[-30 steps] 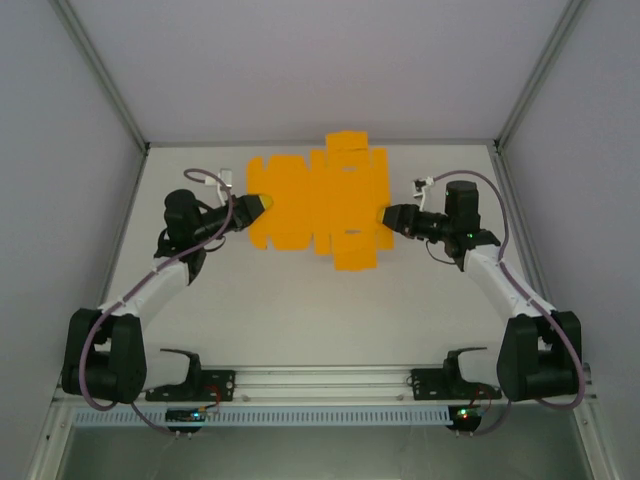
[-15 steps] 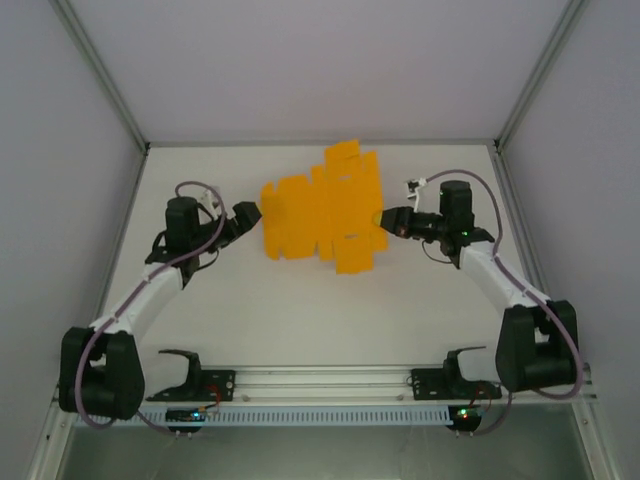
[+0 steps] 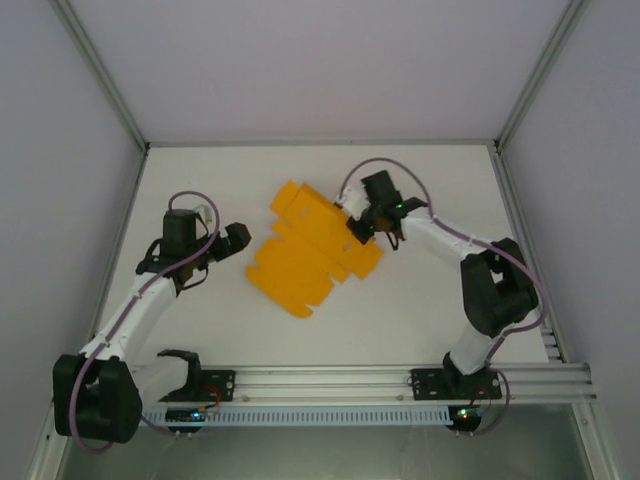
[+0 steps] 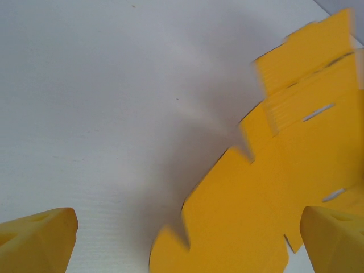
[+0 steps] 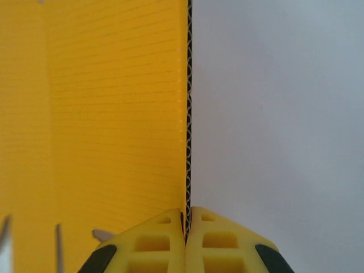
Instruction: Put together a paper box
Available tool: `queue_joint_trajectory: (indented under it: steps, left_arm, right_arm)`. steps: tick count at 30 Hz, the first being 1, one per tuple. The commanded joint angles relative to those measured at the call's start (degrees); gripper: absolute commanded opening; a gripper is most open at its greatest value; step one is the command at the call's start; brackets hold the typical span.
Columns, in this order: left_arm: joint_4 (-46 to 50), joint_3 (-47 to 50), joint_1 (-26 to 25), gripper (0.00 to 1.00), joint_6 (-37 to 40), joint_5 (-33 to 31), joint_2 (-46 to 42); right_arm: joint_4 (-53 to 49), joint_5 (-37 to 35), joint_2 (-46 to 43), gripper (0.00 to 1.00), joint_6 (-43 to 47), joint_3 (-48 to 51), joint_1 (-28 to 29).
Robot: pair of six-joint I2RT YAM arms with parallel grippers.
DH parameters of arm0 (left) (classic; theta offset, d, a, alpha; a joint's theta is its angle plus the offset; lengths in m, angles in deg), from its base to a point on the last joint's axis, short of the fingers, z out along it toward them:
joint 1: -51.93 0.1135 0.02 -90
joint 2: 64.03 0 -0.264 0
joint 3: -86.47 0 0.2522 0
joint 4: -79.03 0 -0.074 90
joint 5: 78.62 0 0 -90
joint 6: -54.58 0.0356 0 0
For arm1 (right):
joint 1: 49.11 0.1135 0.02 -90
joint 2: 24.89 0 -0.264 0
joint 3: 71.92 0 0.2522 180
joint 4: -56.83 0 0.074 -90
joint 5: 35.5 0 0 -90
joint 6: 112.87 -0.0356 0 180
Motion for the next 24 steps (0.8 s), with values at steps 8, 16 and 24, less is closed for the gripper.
queue_joint_trajectory:
  steps: [8, 16, 24]
  left_arm:
    - [-4.61, -8.16, -0.29, 1.0, 0.48, 14.24, 6.89]
    - [-3.38, -19.35, -6.51, 1.0, 1.87, 16.76, 17.55]
    - [-1.02, -20.0, -9.66, 0.87, 0.03, 13.23, 21.37]
  right_arm:
    - [29.14, -15.93, -4.25, 0.0, 32.32, 12.51, 9.99]
    - [37.57, -20.06, -6.0, 0.0, 36.83, 17.81, 13.83]
    - [36.46, -17.04, -8.92, 0.0, 34.68, 17.96, 13.57]
